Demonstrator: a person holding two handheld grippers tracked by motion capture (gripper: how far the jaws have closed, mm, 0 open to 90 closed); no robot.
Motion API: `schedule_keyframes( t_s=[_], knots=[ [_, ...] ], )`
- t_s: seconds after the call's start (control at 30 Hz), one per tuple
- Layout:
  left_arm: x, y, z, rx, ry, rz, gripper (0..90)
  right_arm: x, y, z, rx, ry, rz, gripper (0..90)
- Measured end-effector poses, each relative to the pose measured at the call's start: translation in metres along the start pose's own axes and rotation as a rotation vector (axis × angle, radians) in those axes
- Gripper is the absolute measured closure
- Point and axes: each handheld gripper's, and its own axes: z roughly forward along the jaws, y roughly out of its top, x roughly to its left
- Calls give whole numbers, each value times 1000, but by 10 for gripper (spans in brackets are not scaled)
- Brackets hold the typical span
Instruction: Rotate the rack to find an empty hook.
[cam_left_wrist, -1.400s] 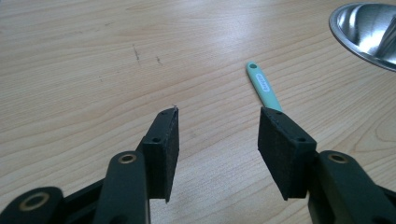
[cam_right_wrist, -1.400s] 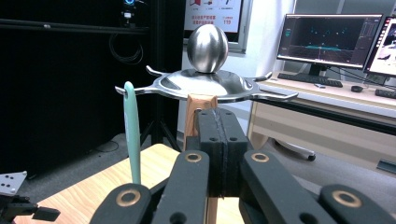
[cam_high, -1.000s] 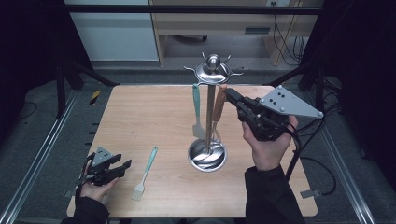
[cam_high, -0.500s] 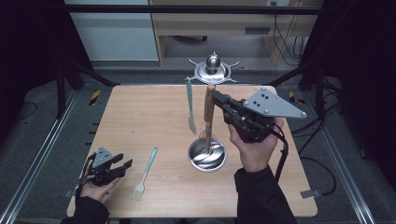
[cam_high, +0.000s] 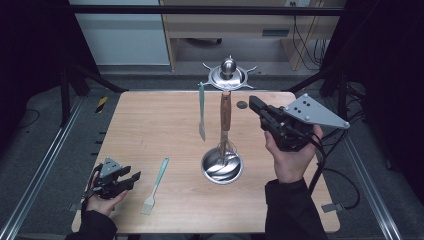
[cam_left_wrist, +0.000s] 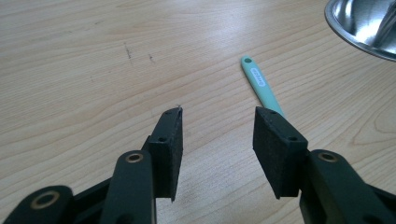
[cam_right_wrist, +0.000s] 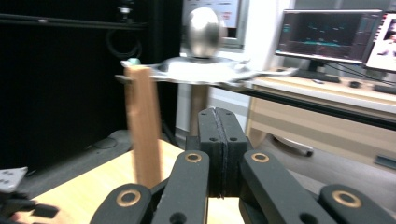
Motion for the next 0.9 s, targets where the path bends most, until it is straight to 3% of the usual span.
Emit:
schedule_keyframes(
  t_s=[0.1,0.3,0.57,0.9],
  knots=[
    [0,0,0,5,3,-6,515,-9,0,-1,0,-35,11,900],
    [1,0,1,16,4,-10,497,-17,5,3,-7,-58,15,900],
    [1,0,1,17,4,-15,491,-15,12,6,-21,-50,7,900],
    [1,0,1,25,9,-20,462,-8,13,5,-29,1,-1,900]
  ],
)
